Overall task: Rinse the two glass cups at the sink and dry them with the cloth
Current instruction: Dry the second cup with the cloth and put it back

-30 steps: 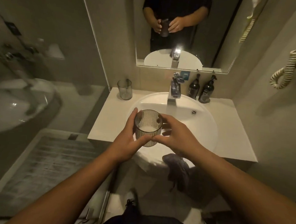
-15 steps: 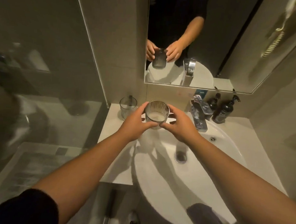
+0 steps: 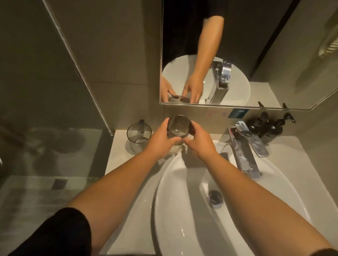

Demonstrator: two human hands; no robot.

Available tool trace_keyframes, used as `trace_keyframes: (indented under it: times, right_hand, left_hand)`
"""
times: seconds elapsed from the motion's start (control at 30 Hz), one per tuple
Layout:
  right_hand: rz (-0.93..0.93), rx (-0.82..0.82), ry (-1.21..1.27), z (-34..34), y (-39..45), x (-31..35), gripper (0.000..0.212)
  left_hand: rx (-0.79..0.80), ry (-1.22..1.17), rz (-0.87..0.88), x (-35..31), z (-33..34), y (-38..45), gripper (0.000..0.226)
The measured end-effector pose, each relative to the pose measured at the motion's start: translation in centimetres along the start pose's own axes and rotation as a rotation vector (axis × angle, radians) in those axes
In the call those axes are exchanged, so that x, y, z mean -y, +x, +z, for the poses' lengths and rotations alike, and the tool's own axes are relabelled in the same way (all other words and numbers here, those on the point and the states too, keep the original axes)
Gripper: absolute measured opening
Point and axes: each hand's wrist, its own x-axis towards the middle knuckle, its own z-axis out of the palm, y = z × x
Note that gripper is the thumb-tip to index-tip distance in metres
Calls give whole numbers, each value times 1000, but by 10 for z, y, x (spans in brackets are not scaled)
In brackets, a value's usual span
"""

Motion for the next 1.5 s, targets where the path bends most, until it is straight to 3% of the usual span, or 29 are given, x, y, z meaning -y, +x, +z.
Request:
trace_keyframes:
  times: [0.23, 0.8, 1.03, 1.13, 1.27, 1.37, 1.43, 1.5]
  right_hand:
    - [32, 8, -124, 16, 14, -18, 44]
    - [37, -6, -268, 30, 26, -29, 41]
    - [72, 39, -358, 25, 23, -26, 67]
    - [77, 29, -382, 19, 15, -23, 64]
    - [-103, -110, -406, 17, 0, -13, 55]
    - [-370, -117, -437, 24, -6, 5, 49]
    - [-487, -41, -465, 31, -5, 21, 46]
    - [-512, 104, -521, 40, 1, 35, 51]
  left_hand:
    - [15, -15, -59, 21, 20, 14, 62]
    - [5, 60, -127, 56, 34, 36, 91]
    - [26, 157, -163, 29, 24, 18, 109]
    - [43, 243, -165, 11, 11, -3, 98]
    - [35, 338, -87, 2, -6, -49, 53]
    - [-162, 308, -97, 6, -23, -79, 20]
    - [-345, 285, -126, 12, -36, -86, 18]
    - [-443, 297, -171, 20, -46, -80, 32]
